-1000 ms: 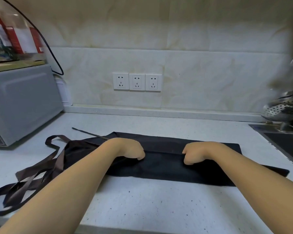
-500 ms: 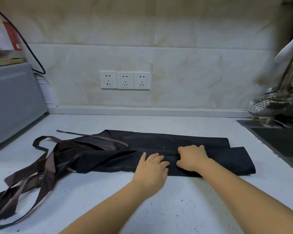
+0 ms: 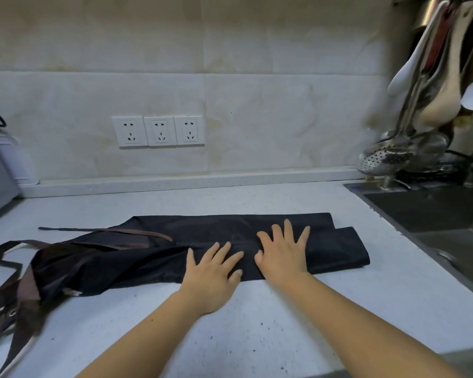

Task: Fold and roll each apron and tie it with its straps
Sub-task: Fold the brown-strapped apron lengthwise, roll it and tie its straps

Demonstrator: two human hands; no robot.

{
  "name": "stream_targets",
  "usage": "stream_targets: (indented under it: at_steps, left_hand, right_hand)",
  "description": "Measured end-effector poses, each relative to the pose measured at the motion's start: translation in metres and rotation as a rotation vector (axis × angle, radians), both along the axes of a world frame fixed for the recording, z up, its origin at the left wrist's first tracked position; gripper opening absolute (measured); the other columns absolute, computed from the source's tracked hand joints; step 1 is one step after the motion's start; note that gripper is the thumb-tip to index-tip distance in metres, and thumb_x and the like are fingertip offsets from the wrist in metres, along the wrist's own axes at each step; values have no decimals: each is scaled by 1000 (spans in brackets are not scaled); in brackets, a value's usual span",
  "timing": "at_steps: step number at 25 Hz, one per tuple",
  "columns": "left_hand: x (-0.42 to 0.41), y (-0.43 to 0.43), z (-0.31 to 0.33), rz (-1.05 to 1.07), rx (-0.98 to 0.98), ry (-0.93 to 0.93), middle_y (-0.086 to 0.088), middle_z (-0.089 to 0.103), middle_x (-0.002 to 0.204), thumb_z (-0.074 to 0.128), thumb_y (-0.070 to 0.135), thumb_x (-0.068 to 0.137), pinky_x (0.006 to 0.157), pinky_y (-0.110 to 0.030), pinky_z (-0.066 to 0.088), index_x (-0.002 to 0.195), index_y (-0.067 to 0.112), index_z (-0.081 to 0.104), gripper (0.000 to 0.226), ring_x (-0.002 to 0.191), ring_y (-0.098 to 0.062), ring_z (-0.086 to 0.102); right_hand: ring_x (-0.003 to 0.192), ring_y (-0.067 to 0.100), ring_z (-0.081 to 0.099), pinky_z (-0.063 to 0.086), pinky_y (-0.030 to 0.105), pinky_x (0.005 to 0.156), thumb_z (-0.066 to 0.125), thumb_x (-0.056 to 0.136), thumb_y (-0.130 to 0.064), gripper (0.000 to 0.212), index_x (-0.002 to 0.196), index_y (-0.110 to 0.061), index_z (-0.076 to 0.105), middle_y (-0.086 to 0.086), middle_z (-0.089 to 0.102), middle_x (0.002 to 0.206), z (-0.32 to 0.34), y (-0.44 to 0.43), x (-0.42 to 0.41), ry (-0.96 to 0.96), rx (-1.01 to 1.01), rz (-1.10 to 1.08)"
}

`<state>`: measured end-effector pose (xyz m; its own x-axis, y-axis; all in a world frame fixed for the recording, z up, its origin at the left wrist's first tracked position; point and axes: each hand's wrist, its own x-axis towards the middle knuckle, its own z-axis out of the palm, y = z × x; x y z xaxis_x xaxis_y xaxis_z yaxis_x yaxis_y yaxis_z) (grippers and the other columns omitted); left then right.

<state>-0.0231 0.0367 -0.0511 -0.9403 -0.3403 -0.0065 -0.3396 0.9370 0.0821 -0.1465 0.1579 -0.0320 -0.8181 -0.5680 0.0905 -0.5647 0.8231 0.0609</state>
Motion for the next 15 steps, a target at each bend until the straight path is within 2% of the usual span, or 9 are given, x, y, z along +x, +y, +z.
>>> stream_targets:
  at_steps: [1,3,7,11,13,15]
  left_hand:
    - [-1,0,-1,0,1,-8,14,0,163,11,55,100,117,-60,-5,152,45,8,53,150,-12,-6]
    - [-2,0,-1,4,-1,-24,14,0,163,5,58,96,117,-61,-3,152,46,6,57,150,-12,-6]
    - [-3,1,0,3,21,-30,14,-2,163,13,53,101,117,-61,-4,152,46,4,51,150,-12,-7]
    - [-2,5,0,16,27,-31,13,-2,163,13,53,101,116,-62,-4,152,46,4,52,150,-13,-7]
    - [-6,12,3,42,41,-69,11,-2,163,13,55,101,114,-64,-7,152,46,4,53,150,-15,-8]
    - [-15,25,5,56,101,-69,9,0,164,18,53,101,111,-65,-11,153,43,8,54,150,-17,-8]
  right_hand:
    - [147,35,-2,-7,69,109,24,96,-56,59,151,-34,20,4,14,160,-5,9,-5,-99,-27,-72]
    - [147,35,-14,-9,68,108,13,88,-75,75,153,-39,2,1,-5,163,-10,31,-21,-277,-76,-202]
    - [147,32,-14,-7,66,112,9,82,-82,85,153,-36,-1,2,-9,162,-6,68,-48,-290,-79,-288]
    - [147,32,-14,-8,61,114,12,87,-76,80,154,-34,1,4,-8,162,0,79,-54,-329,-45,-311]
    - [147,35,-12,-5,59,116,15,96,-62,68,155,-29,3,8,-5,162,6,63,-42,-261,-23,-319]
    - [148,31,-9,0,51,120,19,103,-41,56,155,-25,7,8,-3,162,12,23,-12,-300,-182,-110]
